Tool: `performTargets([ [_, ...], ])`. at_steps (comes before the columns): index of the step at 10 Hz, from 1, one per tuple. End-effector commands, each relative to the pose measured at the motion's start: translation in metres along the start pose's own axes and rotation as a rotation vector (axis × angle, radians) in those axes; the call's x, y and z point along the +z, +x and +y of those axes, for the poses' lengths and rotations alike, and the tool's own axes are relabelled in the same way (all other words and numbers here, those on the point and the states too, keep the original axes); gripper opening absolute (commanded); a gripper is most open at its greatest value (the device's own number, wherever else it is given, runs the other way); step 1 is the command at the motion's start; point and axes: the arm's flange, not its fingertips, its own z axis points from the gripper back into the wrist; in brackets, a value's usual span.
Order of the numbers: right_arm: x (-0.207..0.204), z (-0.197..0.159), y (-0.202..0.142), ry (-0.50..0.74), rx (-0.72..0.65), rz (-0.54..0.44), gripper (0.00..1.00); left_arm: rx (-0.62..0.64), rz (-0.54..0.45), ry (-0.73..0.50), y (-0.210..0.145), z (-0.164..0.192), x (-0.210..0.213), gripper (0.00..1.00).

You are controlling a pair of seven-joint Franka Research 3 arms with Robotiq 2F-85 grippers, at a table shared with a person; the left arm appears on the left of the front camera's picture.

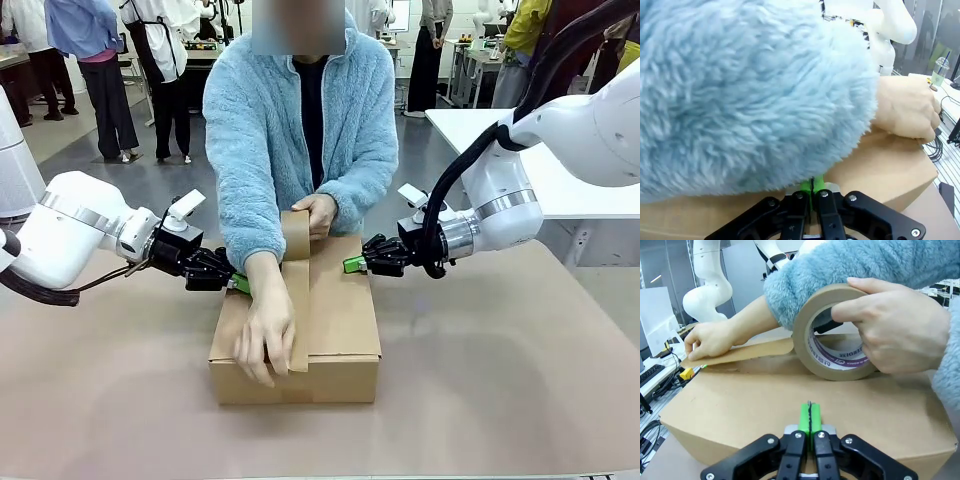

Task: Wrap the clocks to prevent damage.
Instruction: After the human seals the box with tape, release both hands from the side flaps of the Package Box.

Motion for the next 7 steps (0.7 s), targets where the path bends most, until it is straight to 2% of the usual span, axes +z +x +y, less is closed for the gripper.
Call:
performTargets([
  [1, -0.0015, 0.0008, -0.002, -0.021, -0.001, 0.014, 0.01, 0.003, 0.002, 0.003, -0.0029, 0.0033, -0.0011, 0.0],
  [7, -0.0015, 0.0008, -0.002, -0.021, -0.001, 0.014, 0.01, 0.003, 0.002, 0.003, -0.0029, 0.0033, -0.0011, 0.0],
])
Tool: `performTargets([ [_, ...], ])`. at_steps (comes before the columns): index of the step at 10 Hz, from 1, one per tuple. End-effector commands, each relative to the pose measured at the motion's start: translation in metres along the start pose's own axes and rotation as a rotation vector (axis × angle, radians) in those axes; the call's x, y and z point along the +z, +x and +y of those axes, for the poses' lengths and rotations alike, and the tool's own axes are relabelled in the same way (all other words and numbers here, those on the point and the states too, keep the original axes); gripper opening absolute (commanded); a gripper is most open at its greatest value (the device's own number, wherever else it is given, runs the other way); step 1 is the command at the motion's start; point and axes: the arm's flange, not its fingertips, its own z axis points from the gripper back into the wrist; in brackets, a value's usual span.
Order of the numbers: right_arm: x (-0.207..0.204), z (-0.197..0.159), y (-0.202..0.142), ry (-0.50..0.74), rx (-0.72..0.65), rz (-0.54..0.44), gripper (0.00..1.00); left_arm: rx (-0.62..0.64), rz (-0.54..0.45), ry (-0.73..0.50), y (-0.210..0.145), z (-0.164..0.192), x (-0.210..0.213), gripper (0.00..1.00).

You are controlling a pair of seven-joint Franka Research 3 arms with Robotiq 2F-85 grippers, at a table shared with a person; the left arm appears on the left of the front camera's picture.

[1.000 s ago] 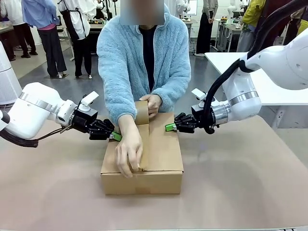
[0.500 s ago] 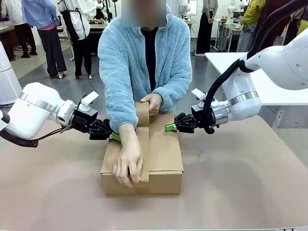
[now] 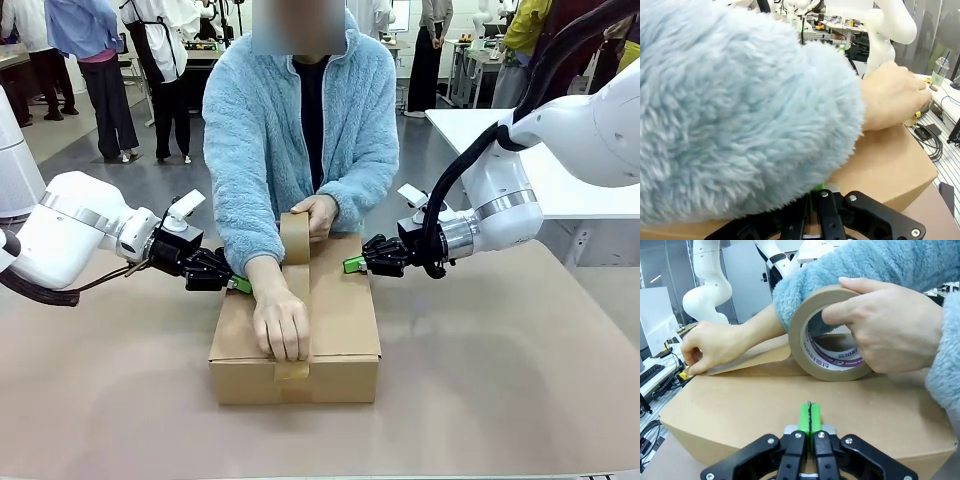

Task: Wrap the clocks to prevent damage.
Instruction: After the human seals the box with tape, release both hands from the side flaps of the Package Box.

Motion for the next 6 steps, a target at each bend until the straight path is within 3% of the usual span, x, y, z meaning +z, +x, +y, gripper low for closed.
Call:
performTargets([
  [1, -0.0016, 0.0009, -0.0018, -0.02, 0.0, 0.013, 0.01, 0.002, 0.002, 0.003, -0.0027, 0.0033, -0.0011, 0.0],
  [6, -0.0016, 0.0009, -0.0018, -0.02, 0.0, 0.013, 0.01, 0.002, 0.002, 0.003, -0.0027, 0.0033, -0.0011, 0.0],
])
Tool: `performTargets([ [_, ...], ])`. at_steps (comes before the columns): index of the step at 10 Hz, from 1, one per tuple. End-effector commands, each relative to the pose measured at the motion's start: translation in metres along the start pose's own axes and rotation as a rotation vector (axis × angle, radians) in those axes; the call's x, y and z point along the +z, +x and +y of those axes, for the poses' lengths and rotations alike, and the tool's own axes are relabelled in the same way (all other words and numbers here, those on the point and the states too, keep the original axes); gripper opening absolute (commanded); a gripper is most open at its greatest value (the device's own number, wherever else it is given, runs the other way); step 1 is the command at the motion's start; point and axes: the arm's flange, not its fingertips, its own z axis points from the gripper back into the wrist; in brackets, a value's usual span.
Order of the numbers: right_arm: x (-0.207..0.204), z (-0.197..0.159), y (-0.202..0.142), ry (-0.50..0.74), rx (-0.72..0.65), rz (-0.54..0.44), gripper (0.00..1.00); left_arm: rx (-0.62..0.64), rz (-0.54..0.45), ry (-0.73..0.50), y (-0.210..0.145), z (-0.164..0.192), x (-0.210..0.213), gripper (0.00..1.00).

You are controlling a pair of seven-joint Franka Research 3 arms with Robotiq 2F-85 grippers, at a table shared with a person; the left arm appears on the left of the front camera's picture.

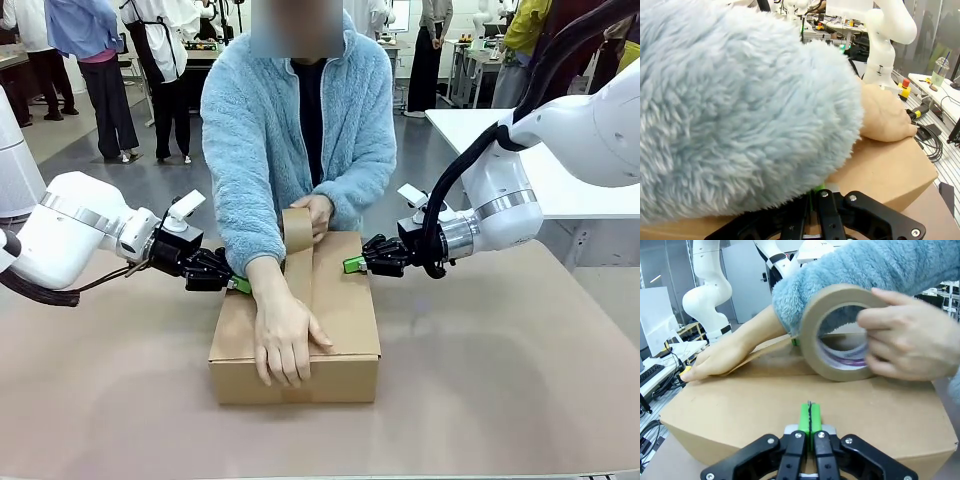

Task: Wrap the clocks to prevent damage.
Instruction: After the human seals the box with tape, release both hands from the side flaps of the Package Box.

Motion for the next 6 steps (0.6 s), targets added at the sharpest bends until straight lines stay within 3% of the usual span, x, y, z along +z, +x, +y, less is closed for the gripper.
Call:
performTargets([
  [1, -0.0017, 0.0009, -0.0018, -0.019, 0.0, 0.012, 0.01, 0.001, 0.002, 0.003, -0.0021, 0.0032, -0.001, 0.0],
  [6, -0.0017, 0.0009, -0.0018, -0.019, 0.0, 0.012, 0.01, 0.001, 0.002, 0.003, -0.0021, 0.0032, -0.001, 0.0],
])
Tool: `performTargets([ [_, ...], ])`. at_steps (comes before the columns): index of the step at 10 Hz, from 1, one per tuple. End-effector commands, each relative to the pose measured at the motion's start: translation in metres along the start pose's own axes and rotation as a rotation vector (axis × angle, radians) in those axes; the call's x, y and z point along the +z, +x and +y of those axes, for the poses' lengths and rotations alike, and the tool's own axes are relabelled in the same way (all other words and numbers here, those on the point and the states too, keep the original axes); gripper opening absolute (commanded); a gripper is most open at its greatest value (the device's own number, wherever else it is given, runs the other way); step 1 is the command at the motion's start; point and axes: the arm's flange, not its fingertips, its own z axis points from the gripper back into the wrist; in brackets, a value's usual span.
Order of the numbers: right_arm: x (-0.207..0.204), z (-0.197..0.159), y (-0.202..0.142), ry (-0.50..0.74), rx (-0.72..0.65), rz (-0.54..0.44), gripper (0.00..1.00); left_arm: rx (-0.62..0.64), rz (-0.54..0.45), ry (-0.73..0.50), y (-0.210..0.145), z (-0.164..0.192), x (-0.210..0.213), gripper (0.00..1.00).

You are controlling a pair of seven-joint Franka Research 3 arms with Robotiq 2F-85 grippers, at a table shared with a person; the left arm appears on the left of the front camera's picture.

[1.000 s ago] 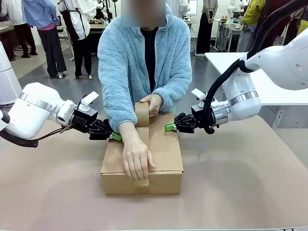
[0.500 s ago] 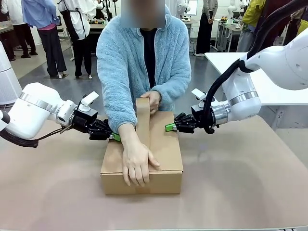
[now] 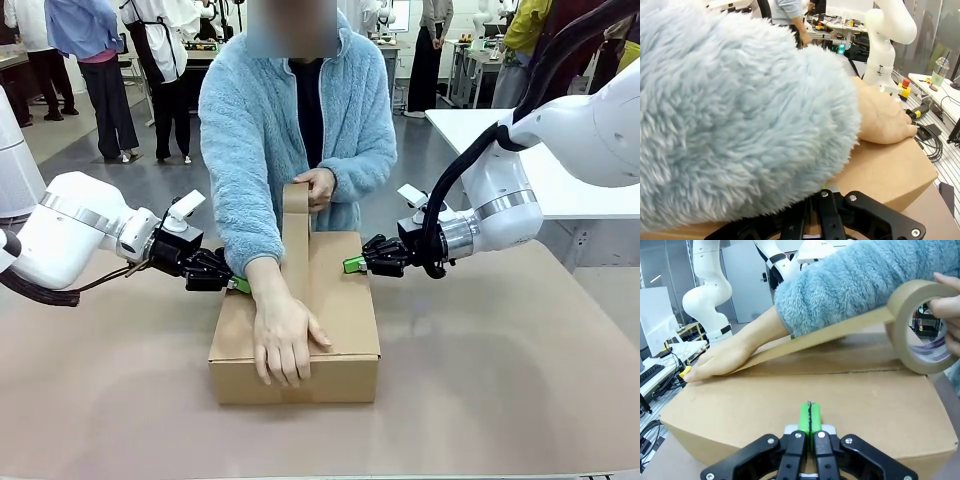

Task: Wrap the clocks to prevent damage.
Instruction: After the human seals the box with tape, release both hands from the side flaps of the Package Box.

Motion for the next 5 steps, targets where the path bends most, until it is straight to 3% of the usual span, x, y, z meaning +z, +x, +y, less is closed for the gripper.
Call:
performTargets([
  [1, -0.0017, 0.0009, -0.0018, -0.019, -0.001, 0.012, 0.01, 0.002, 0.002, 0.003, -0.0022, 0.0031, -0.0011, 0.0],
  [5, -0.0017, 0.0009, -0.0018, -0.019, -0.001, 0.012, 0.01, 0.002, 0.002, 0.003, -0.0022, 0.0031, -0.0011, 0.0],
])
